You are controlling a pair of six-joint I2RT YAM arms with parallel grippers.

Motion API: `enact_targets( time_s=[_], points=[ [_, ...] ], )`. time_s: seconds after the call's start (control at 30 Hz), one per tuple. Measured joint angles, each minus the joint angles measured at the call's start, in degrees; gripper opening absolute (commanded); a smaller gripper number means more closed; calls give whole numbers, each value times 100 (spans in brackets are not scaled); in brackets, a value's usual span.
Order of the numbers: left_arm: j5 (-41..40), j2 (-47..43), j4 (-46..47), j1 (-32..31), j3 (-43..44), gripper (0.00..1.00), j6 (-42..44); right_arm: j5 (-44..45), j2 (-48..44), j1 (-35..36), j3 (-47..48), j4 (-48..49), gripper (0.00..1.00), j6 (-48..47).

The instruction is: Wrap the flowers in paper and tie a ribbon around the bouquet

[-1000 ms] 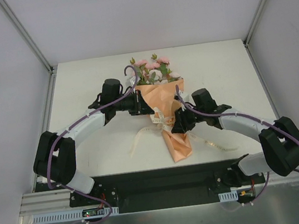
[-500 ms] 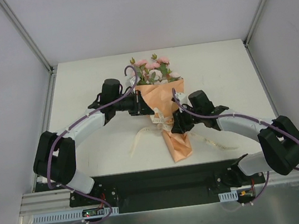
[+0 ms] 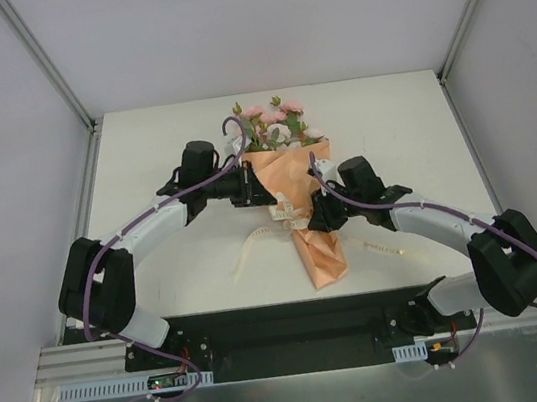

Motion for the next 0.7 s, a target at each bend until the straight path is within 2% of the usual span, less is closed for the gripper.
enact_targets(
  time_s=[0.1,0.3,0.53,0.7],
  points=[
    [2,-52,0,0,0,0,0,20,2,0,4,-48,1,9],
    [-2,-223,-4,0,-61,0,0,238,28,0,114,-245,1,229],
    [-116,-1012,-2,-11,-704,0,-31,863,96,0,264,-275,1,1580],
    [-400,-1628,4,-249,-1274,0,-109,1016,560,0,319,-120,1,2439]
  ],
)
